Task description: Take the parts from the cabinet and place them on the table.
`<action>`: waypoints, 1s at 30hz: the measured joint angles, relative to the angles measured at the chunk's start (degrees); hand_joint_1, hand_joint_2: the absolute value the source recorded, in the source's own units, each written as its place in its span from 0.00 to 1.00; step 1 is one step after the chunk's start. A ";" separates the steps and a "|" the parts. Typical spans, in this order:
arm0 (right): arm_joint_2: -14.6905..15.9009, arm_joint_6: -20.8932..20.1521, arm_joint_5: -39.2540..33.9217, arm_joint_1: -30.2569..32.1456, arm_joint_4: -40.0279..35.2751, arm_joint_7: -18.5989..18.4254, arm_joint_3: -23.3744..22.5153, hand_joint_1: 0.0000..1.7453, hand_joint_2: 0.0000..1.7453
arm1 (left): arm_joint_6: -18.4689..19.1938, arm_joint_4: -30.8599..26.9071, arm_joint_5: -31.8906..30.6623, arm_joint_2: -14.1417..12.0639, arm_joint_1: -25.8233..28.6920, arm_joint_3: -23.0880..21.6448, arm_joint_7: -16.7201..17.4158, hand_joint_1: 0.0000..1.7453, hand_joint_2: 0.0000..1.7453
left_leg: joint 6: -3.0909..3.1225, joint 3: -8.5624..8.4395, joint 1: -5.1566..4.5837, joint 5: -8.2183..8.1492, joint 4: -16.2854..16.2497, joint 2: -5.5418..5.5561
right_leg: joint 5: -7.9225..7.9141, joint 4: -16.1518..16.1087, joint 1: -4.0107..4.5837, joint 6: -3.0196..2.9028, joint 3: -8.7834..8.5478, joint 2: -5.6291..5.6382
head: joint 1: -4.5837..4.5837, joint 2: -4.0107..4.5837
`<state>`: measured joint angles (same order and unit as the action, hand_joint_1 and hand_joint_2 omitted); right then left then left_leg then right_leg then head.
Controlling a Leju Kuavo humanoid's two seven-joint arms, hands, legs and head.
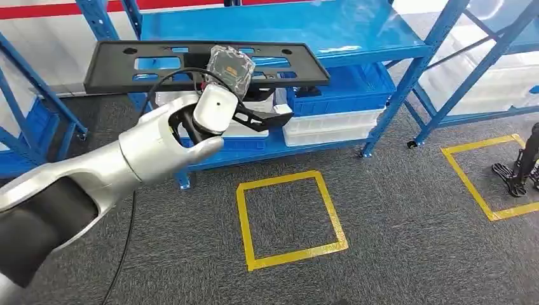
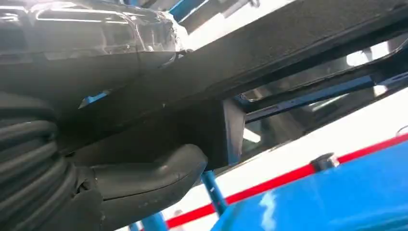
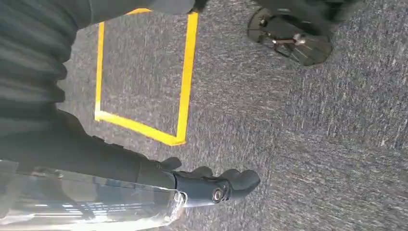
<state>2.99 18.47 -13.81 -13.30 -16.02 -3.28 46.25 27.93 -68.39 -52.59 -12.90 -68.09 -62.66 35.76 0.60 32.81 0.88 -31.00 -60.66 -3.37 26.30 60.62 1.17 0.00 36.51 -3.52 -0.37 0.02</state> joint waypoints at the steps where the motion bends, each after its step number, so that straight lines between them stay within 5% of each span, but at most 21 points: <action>1: -0.02 0.02 0.00 -0.05 0.00 0.00 0.00 0.00 1.00 | -0.07 -0.02 0.00 -0.04 -0.17 -0.04 0.00 1.00 1.00 | -0.37 0.26 -0.10 0.18 -0.03 -0.43 | -0.42 -0.80 0.27 -0.49 0.18 0.29 | -0.03 0.00; 4: 0.04 0.04 0.00 0.22 0.02 0.00 -0.02 0.00 1.00 | -0.07 -0.07 0.02 0.15 -0.16 -0.17 0.00 1.00 1.00 | -1.17 -0.03 -0.17 0.26 0.56 -2.02 | -0.41 -1.62 0.42 -1.13 0.24 1.78 | -0.05 0.00; 5: 0.04 0.04 0.00 0.34 0.04 0.00 -0.02 0.00 1.00 | -0.11 -0.13 0.02 0.15 -0.22 -0.11 0.00 1.00 1.00 | -1.55 0.12 -0.02 -0.63 0.19 -0.42 | -1.08 -2.97 -0.22 -1.46 -0.40 1.93 | 0.04 0.00; 6: 0.00 0.02 0.02 0.23 0.04 0.00 0.00 0.00 1.00 | -0.11 -0.20 0.02 0.15 -0.28 -0.13 0.00 1.00 1.00 | -1.51 0.82 0.16 -1.68 -1.21 2.97 | -1.38 -3.35 -0.21 -1.73 -0.48 2.28 | 0.37 0.00; 7: 0.07 0.07 0.00 0.05 0.07 0.00 -0.04 0.00 1.00 | -0.13 -0.20 0.02 0.20 -0.36 -0.20 0.00 1.00 1.00 | -1.42 2.42 0.13 -3.53 -4.51 3.92 | -1.52 -3.43 -0.21 -1.95 -0.41 2.80 | 0.74 0.00; 9: -0.09 0.02 0.02 0.02 0.09 0.00 -0.04 0.00 1.00 | -0.15 -0.11 0.02 0.07 -0.14 -0.37 0.00 1.00 1.00 | -1.57 6.83 0.10 -6.95 -13.23 4.09 | -1.49 -3.30 -0.14 -1.99 -0.30 4.06 | 1.39 0.00; 10: -0.13 0.02 0.02 0.12 0.11 0.00 -0.04 0.00 1.00 | -0.13 -0.07 0.02 0.04 -0.07 -0.57 0.00 1.00 1.00 | -1.66 8.23 0.08 -7.14 -15.48 3.95 | -1.49 -3.12 -0.12 -1.99 -0.22 4.70 | 1.44 0.00; 11: -0.13 0.02 0.02 0.25 0.13 0.00 -0.02 0.00 1.00 | -0.13 -0.02 0.02 0.04 -0.03 -0.66 0.00 1.00 1.00 | -1.74 8.43 0.12 -5.88 -15.20 3.72 | -1.48 -2.91 -0.13 -1.98 -0.13 5.41 | 1.57 0.00; 13: -0.20 0.00 0.02 0.29 0.13 0.00 -0.02 0.00 1.00 | -0.15 -0.05 0.02 0.02 -0.14 -0.63 0.00 1.00 1.00 | -1.78 5.70 0.25 -0.77 -8.61 4.01 | -1.28 -2.22 -0.29 -1.80 0.06 6.90 | 2.12 0.00; 14: -0.20 0.00 0.02 0.28 0.13 0.00 -0.04 0.00 1.00 | -0.17 -0.04 0.02 0.02 -0.24 -0.63 0.00 1.00 1.00 | -1.86 3.63 0.50 1.97 -3.95 6.18 | -1.05 -1.67 -0.43 -1.45 0.23 7.61 | 2.44 0.00; 15: -0.20 -0.02 0.00 0.27 0.15 0.00 -0.04 0.00 1.00 | -0.20 -0.02 0.02 0.00 -0.25 -0.66 0.00 1.00 1.00 | -1.71 2.98 1.09 1.44 -2.42 10.75 | -0.84 -1.17 -0.56 -1.10 0.93 8.06 | 2.53 0.00; 16: -0.18 -0.04 0.00 -0.01 0.17 0.00 -0.04 0.00 1.00 | -0.22 -0.18 0.02 0.09 -0.34 -0.72 0.00 1.00 1.00 | -1.84 2.72 1.29 1.35 -0.73 10.85 | -0.79 -0.10 -0.55 -0.93 1.70 8.77 | 2.47 0.00; 19: -0.22 -0.11 0.00 0.23 0.20 0.00 -0.04 0.00 1.00 | -0.07 -0.44 0.44 0.04 -0.48 -0.83 0.00 1.00 1.00 | -0.98 2.77 0.64 1.61 -0.93 8.42 | -1.80 -0.98 -1.30 0.45 2.36 11.27 | 2.49 0.00; 20: -0.11 -0.07 -0.02 0.31 0.20 0.00 -0.04 0.00 1.00 | -0.02 -0.55 0.52 0.13 -0.70 -0.87 0.00 1.00 1.00 | -0.52 2.35 1.14 1.88 -0.43 7.28 | -1.73 -0.98 -1.11 0.62 2.61 10.80 | 2.69 0.00; 21: -0.31 -0.04 -0.02 0.18 0.15 0.02 -0.04 0.00 1.00 | 0.02 -0.74 0.70 0.24 -0.77 -0.92 0.00 1.00 1.00 | -0.36 2.00 1.12 1.93 -0.17 6.27 | -0.90 0.02 -0.65 1.22 3.09 7.67 | 1.82 0.00; 22: -0.26 0.02 -0.11 -0.08 0.17 0.02 -0.07 0.00 1.00 | 0.07 -0.88 0.83 0.17 -0.95 -0.96 0.00 1.00 1.00 | -0.15 1.80 1.04 1.90 -0.09 5.18 | 0.88 3.04 -0.84 1.73 4.55 5.68 | 1.15 0.00; 24: -0.26 0.04 -0.11 -0.37 0.17 0.02 -0.07 0.00 1.00 | 0.09 -1.05 0.92 0.09 -1.09 -1.03 0.00 1.00 1.00 | 0.01 1.64 0.92 1.72 -0.09 2.99 | 4.37 11.32 -1.32 2.34 8.68 4.06 | 0.83 0.00; 26: -0.31 0.02 -0.13 -0.03 0.17 0.00 -0.07 0.00 1.00 | 0.09 -1.18 0.96 0.07 -1.01 -1.29 0.00 1.00 1.00 | -0.06 1.54 0.94 1.41 -0.10 1.01 | 4.76 15.24 -1.85 2.69 10.84 3.64 | 0.37 0.00; 27: -0.26 0.04 -0.18 0.23 0.17 0.00 -0.09 0.00 1.00 | 0.09 -1.49 0.96 0.07 -1.02 -1.44 0.00 1.00 1.00 | -0.21 1.43 0.94 1.28 -0.10 0.19 | 3.03 13.24 -2.01 2.71 9.74 3.53 | 0.24 0.00; 29: -0.13 0.11 -0.31 0.38 0.22 0.00 -0.15 0.00 1.00 | 0.20 -2.25 0.77 0.07 -1.09 -1.44 0.00 1.00 1.00 | -0.60 0.95 0.98 0.89 -0.08 -1.25 | -1.63 3.78 -2.02 2.41 4.51 2.62 | 0.00 0.00; 30: -0.04 0.15 -0.55 0.34 0.22 0.02 -0.20 0.00 1.00 | 0.17 -2.66 0.74 0.07 -1.20 -1.40 0.00 1.00 1.00 | -0.82 0.74 0.97 0.69 -0.01 -1.89 | -2.68 -0.78 -1.76 2.13 2.13 0.96 | -0.11 0.00</action>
<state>2.95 18.62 -14.36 -12.95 -15.80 -3.26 46.05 28.11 -71.05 -51.84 -12.83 -69.29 -64.06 35.76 -0.22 33.55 1.85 -30.31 -60.67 -5.26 23.62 59.84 -0.59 2.13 38.63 -2.57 -0.48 0.02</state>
